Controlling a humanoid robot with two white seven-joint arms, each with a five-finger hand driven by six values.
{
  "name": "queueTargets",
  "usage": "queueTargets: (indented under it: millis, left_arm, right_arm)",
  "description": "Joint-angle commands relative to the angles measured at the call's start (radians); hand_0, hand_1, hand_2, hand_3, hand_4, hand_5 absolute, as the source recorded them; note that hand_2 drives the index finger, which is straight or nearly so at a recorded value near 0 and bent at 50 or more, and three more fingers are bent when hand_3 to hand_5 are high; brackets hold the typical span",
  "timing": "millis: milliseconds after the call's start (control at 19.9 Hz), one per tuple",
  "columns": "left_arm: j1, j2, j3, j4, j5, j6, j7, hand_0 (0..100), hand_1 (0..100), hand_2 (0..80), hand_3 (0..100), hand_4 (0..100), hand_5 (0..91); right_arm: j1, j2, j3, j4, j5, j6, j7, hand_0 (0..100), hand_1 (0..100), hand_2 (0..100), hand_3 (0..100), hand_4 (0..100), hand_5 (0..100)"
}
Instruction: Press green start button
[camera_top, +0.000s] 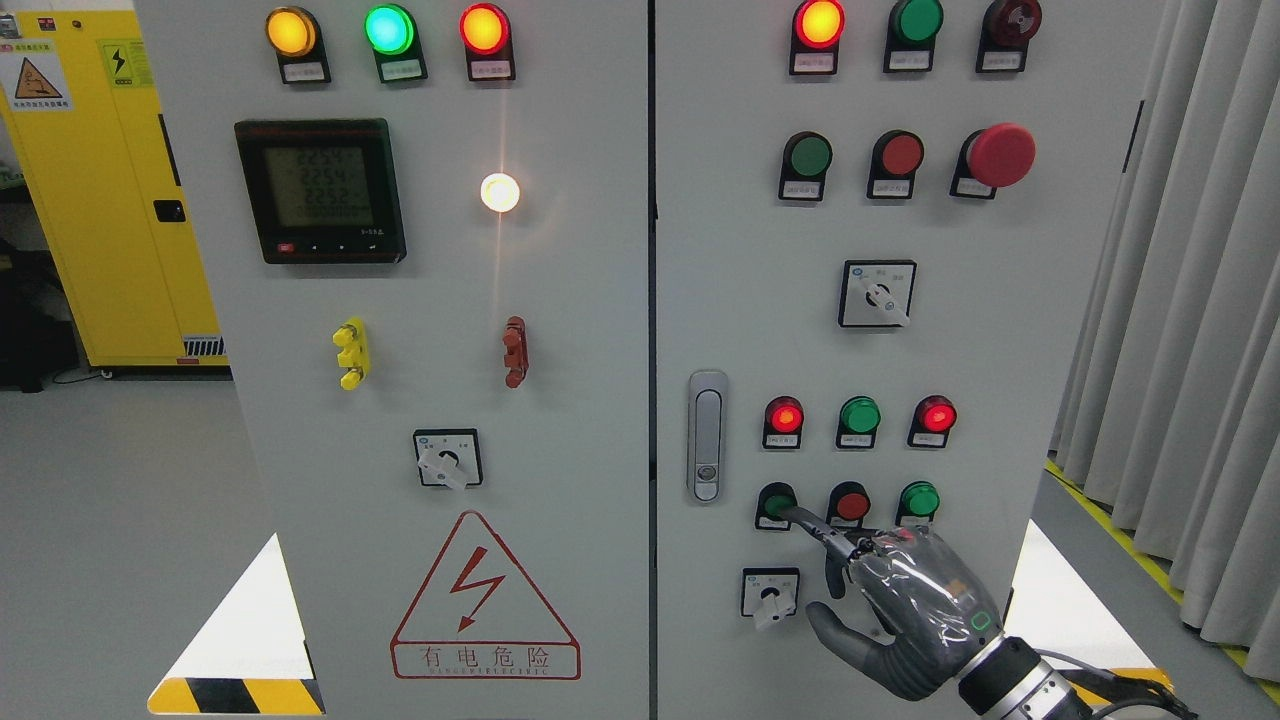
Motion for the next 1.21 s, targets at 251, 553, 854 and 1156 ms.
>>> queueTargets:
  millis: [251, 553, 854, 1156]
  left_arm:
    - [0.005, 0.0, 0.0, -0.028, 0.0, 0.0, 0.0, 12, 56, 0.0, 0, 0, 0.0]
    - [0.005, 0.0, 0.0, -0.028, 0.0, 0.0, 0.0, 12, 56, 0.0, 0, 0, 0.0]
    - [0.005, 0.0, 0.0, -0.028, 0.0, 0.0, 0.0, 12, 56, 0.0, 0, 0, 0.0]
    - [0.005, 0.0, 0.0, -0.028, 0.0, 0.0, 0.0, 12, 56, 0.0, 0, 0, 0.0]
  right_arm:
    - [0.024, 0.006, 0.004, -0.022, -0.008, -0.01, -0.01, 66, 77, 0, 74, 76, 87]
    - [0.052, 0.009, -0.008, -0.059, -0.013, -0.028, -0.077, 69, 77, 0, 74, 76, 87]
    - [0.15, 0.009, 0.024, -0.118, -0.273, -0.032, -0.079, 73, 78, 0, 74, 74, 86]
    - [0.285, 0.012, 0.14, -0.189, -0.654, 0.031, 0.047, 100, 85, 0, 67, 68, 70]
